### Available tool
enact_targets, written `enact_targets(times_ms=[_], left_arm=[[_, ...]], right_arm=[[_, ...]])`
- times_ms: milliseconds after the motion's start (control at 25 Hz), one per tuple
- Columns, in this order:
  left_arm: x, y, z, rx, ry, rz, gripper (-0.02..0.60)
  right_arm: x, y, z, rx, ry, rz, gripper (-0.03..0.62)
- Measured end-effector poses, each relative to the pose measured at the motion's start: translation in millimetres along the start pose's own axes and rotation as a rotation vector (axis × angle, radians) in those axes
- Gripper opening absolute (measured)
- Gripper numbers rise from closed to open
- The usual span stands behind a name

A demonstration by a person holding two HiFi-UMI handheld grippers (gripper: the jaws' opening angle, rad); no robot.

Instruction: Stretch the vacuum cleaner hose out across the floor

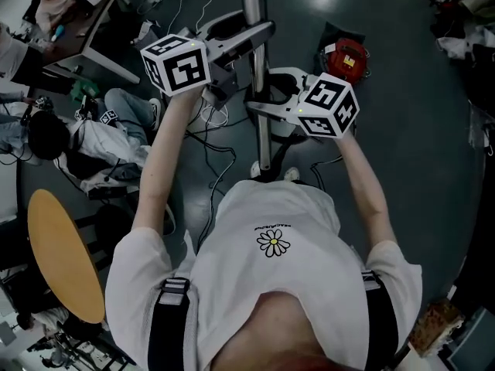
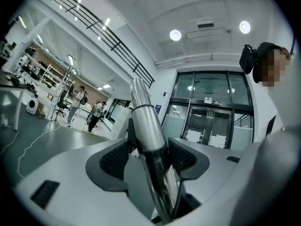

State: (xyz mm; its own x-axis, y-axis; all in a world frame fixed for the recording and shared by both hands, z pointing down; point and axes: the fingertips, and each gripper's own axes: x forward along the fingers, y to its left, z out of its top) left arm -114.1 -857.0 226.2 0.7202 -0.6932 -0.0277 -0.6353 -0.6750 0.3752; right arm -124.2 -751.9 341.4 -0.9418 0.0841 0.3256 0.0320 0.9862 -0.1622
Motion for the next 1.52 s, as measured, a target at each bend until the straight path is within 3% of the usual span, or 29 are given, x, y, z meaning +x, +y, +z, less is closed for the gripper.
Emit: enact_targets(times_ms=[200,400,480,600,680,720,840,920,1000,1160,1280,1360,1520], left_arm=[[-6.7,-0.9,-21.7,-0.035,-0.047,-0.027,0.247],[-20.4,7.4,-50.7,-0.056,0.075,-0.041,0.247],[-27.2,-0.4,-67.0,-0.118,0.126,-0.130,0.250],[-37.4,-38.1,-90.9,-0.291,0.179,-0.428,0.249],[-47.6,-65.4,-95.9,-0.332,0.103,-0.538,0.244],[-53.4,-77.6,-96.5,-0.344,0.047,-0.548,0.164],[-68.9,-114.4,-99.0,-0.346,-0.052,-0.500,0.158],[-82.3,-137.8,-99.3,-0.317,-0.099,-0.444,0.156],[-104.2,-158.0,-100.1,-0.288,-0.152,-0.391,0.156],[-154.3,-219.3,-109.4,-0.208,-0.222,-0.320,0.156],[-172.2,-265.0,-109.1,-0.148,-0.252,-0.309,0.156],[-179.8,-288.3,-103.7,-0.154,-0.259,-0.313,0.156],[-206.2,-332.0,-82.6,-0.145,-0.269,-0.334,0.156]], right_arm=[[0.8,7.7,-22.1,0.014,0.047,-0.013,0.236],[19.5,16.3,-43.0,0.059,0.036,-0.054,0.236],[27.3,31.0,-52.2,0.060,0.048,-0.058,0.236],[35.6,64.1,-68.0,0.031,0.095,-0.035,0.236],[39.3,85.1,-79.6,0.018,0.100,-0.031,0.236],[38.8,95.7,-84.5,0.015,0.083,-0.038,0.236],[17.7,128.5,-91.2,0.051,-0.051,-0.074,0.235],[-13.7,147.0,-97.8,0.170,-0.195,-0.104,0.235],[-51.6,161.6,-124.2,0.370,-0.333,-0.156,0.235],[-114.8,205.3,-254.8,0.908,-0.546,-0.270,0.235],[-121.7,237.6,-335.6,1.311,-0.742,-0.215,0.235],[-109.1,260.4,-375.6,1.473,-0.765,-0.211,0.235],[-90.0,299.4,-428.6,1.646,-0.712,-0.300,0.235]])
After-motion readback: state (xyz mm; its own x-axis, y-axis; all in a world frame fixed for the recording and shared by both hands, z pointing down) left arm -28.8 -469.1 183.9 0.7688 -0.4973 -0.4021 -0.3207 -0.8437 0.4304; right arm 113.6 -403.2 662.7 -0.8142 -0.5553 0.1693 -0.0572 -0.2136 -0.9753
